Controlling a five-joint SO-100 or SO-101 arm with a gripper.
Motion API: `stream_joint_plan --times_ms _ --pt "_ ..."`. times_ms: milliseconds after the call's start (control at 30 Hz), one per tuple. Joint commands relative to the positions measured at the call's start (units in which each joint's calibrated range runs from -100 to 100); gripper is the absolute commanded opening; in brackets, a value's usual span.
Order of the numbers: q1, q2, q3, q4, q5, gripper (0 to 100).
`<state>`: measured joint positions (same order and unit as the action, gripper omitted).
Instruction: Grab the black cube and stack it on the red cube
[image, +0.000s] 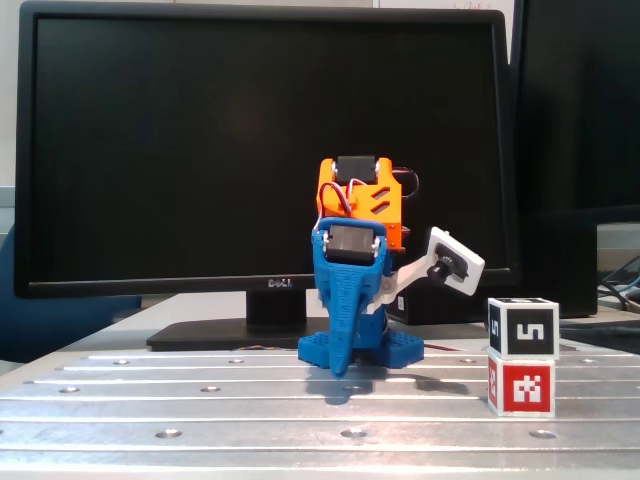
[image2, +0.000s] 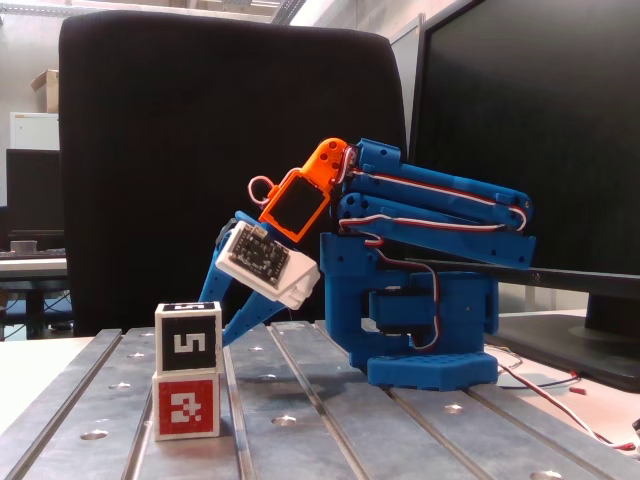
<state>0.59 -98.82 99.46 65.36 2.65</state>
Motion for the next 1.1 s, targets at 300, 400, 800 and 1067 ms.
stream_joint_plan --times_ms 300,400,800,1067 --pt "-0.19 0.4 0.18 0.26 -4.28 1" --pt "-0.92 0.49 0.18 2.06 -4.07 1" --pt "-3.36 0.24 0.09 4.62 -4.07 1" --pt "-3.21 0.4 0.09 4.62 -4.07 1"
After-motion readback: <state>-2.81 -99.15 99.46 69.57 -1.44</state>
